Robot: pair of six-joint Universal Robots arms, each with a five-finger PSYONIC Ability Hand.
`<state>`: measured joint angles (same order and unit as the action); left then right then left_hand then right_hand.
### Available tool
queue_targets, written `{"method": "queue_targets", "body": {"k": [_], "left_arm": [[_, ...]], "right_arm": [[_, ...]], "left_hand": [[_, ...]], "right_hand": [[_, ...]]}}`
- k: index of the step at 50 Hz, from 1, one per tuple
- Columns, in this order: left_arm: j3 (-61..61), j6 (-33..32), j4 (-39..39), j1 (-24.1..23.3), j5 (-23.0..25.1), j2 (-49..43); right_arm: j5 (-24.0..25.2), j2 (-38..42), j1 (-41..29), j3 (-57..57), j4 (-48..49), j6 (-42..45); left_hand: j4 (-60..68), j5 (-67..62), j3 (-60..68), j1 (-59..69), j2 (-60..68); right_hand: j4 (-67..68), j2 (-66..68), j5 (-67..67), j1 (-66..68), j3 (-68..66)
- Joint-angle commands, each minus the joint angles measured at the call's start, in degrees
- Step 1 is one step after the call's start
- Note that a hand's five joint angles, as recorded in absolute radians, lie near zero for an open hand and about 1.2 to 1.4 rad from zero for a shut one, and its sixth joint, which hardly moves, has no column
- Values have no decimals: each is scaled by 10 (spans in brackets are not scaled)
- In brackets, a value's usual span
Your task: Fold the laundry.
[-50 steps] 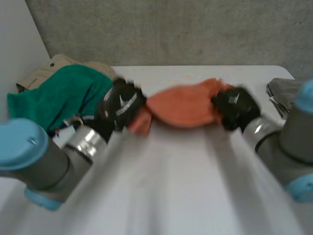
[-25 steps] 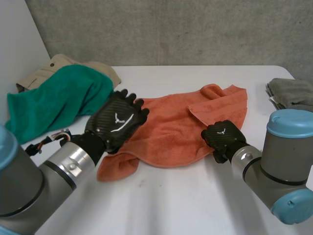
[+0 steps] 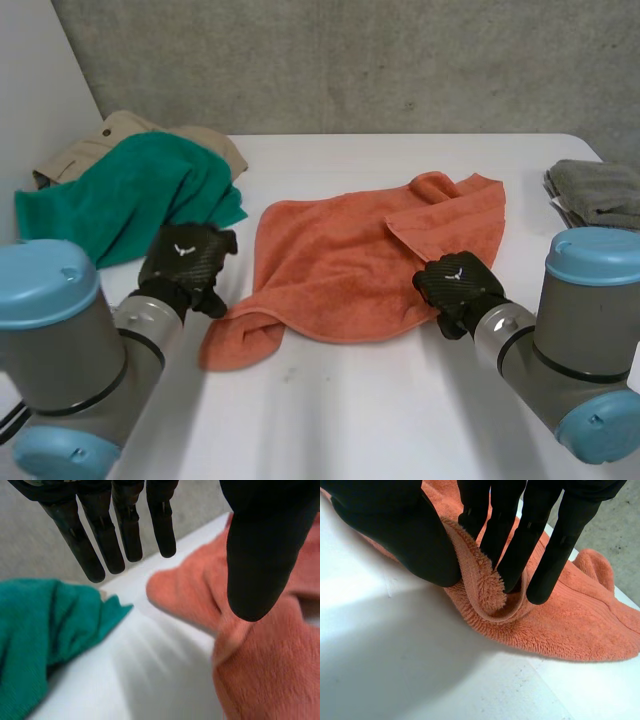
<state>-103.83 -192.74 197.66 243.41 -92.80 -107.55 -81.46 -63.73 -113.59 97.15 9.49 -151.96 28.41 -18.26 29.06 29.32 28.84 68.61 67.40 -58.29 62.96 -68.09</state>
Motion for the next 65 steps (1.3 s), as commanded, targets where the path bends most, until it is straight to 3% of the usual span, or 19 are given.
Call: {"method": "queue_targets", "body": {"k": [1,7,13,15,17,21,22,23,25,26,32,38,42,45,53,65], "left_arm": [[16,18,-39,34,48,-49],[35,69,-67,42,90,-71],[53,84,-90,40,97,-99],[64,85,-98,36,104,-111],[74,87,-97,36,106,-113],[98,86,-108,40,103,-124],[100,86,-111,40,103,-127],[105,85,-118,41,102,-129],[108,84,-125,40,103,-128],[111,83,-126,40,104,-122],[109,81,-128,39,104,-59],[93,78,-128,34,102,-12],[68,77,-125,33,103,13],[59,77,-122,31,103,22],[51,77,-122,32,103,23],[52,76,-120,31,104,25]], "right_arm": [[1,-1,1,1,0,0],[0,-1,0,-4,0,0],[1,-1,0,-5,1,0],[1,-1,1,-5,3,-2],[1,-2,1,-6,4,-3],[-1,-3,-1,-13,3,-11],[-1,-4,-1,-15,0,-11],[-3,-9,0,-20,-3,-11],[-4,-16,2,-25,-7,-12],[-4,-24,12,-30,-14,-12],[10,-62,76,-86,-67,-8],[82,-55,107,-205,-183,86],[157,17,116,-286,-221,221],[187,44,112,-325,-221,285],[270,154,111,-407,-197,349],[296,322,70,-536,-157,446]], "left_hand": [[57,-58,50,48,53],[69,-70,62,60,64],[129,-131,123,120,125],[343,-345,337,334,339],[445,-446,438,436,440],[516,-517,509,507,512],[516,-517,509,507,512],[516,-517,509,507,512],[516,-517,509,507,512],[516,-517,509,507,512],[516,-517,509,507,512],[516,-517,509,507,512],[516,-517,509,507,512],[516,-517,509,507,512],[516,-517,509,507,512],[516,-517,509,507,512]], "right_hand": [[114,126,-117,170,-119],[114,126,-117,170,-119],[114,126,-117,170,-119],[114,126,-117,170,-119],[114,126,-117,170,-119],[114,126,-117,170,-119],[70,82,-73,126,-75],[-204,-192,201,-148,199],[-421,-409,418,-364,416],[-457,-445,454,-401,452],[-461,-449,458,-404,456],[-449,-437,446,-392,444],[-447,-435,444,-391,442],[-446,-434,442,-389,440],[-452,-440,449,-396,447],[-456,-444,453,-399,451]]}}
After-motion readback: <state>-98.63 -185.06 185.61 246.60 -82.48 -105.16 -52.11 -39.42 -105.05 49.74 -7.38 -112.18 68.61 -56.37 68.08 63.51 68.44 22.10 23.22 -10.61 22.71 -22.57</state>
